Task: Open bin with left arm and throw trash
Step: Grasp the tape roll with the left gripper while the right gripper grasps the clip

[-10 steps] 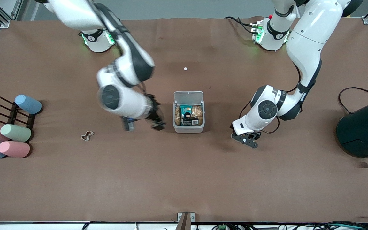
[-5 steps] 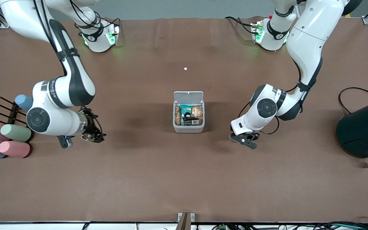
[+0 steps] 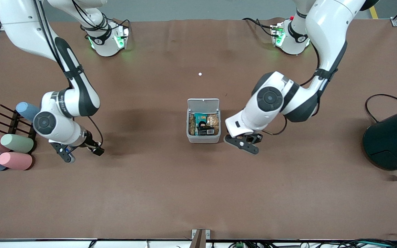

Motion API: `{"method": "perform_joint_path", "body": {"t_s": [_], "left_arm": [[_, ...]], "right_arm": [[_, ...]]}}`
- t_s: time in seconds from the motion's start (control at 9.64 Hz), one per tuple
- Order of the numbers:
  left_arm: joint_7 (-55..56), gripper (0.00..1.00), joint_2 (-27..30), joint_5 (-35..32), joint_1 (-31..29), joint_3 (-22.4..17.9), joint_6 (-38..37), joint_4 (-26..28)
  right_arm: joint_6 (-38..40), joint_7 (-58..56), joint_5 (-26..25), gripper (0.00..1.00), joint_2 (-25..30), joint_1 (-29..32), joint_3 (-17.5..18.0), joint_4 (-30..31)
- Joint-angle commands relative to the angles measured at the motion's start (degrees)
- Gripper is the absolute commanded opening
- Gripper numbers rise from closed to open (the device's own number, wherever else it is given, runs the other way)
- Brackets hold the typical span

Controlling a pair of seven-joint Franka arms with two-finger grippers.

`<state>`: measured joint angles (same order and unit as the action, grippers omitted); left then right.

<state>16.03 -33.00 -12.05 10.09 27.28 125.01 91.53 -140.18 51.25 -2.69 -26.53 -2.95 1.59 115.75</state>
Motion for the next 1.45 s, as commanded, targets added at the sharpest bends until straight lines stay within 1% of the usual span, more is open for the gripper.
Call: {"method": "perform_joint_path", "body": {"t_s": [0.0,0.1,0.21,0.41,0.62,0.73,0.83,0.93,1.04,1.14,1.24,1.35], "left_arm": [[4.9,0.0,-2.8,-0.1,2.5,0.4,-0.2,-4.2],[6.7,0.0,-3.2,-0.2,3.7,0.4,-0.2,-4.4],[8.2,0.02,-3.7,-0.3,4.8,0.3,0.0,-4.4],[10.9,0.02,-5.1,-0.9,6.9,-0.1,2.2,-4.4],[12.3,0.04,-5.4,-2.6,7.0,0.0,3.0,-4.3],[12.3,0.04,-5.4,-3.7,6.7,-0.1,3.0,-4.3],[12.2,0.05,-5.3,-4.9,6.3,-0.1,3.0,-3.9],[12.4,0.05,-5.3,-5.0,6.5,-0.1,3.0,-3.8],[12.4,0.07,-5.4,-4.8,7.0,-0.1,3.0,-3.8],[13.1,0.12,-5.6,-5.0,7.0,-0.1,3.0,-3.8],[13.6,0.21,-5.8,-5.0,7.0,-0.1,3.0,-3.8],[13.9,0.26,-5.8,-5.1,7.1,-0.1,3.0,-3.7]], "right_arm": [[-1.2,-6.2,-1.4,1.0,2.2,2.6,1.0,2.7],[0.1,-11.0,-1.4,1.0,2.1,4.2,1.0,2.0],[-0.3,-11.6,-1.4,1.0,1.6,5.5,1.0,1.1],[-1.0,-11.8,-1.4,0.97,-0.6,5.3,1.0,-1.2],[-5.2,-11.2,-1.4,0.95,-3.1,5.0,1.0,-1.0],[-5.5,-11.1,-1.4,0.93,-3.5,4.9,1.0,-1.0],[-5.9,-11.1,-1.4,0.87,-4.4,4.8,1.0,-0.8],[-6.2,-11.1,-1.4,0.72,-5.4,5.0,1.0,-0.7],[-5.5,-11.6,-1.4,0.39,-5.4,5.0,1.0,-0.7],[-4.8,-11.7,-1.4,0.15,-5.3,4.9,1.0,-0.7],[-3.3,-11.6,-1.4,0.03,-4.9,4.7,1.0,-0.8],[-0.6,-11.3,-1.4,0.0,-4.2,4.7,1.4,-1.4]]}}
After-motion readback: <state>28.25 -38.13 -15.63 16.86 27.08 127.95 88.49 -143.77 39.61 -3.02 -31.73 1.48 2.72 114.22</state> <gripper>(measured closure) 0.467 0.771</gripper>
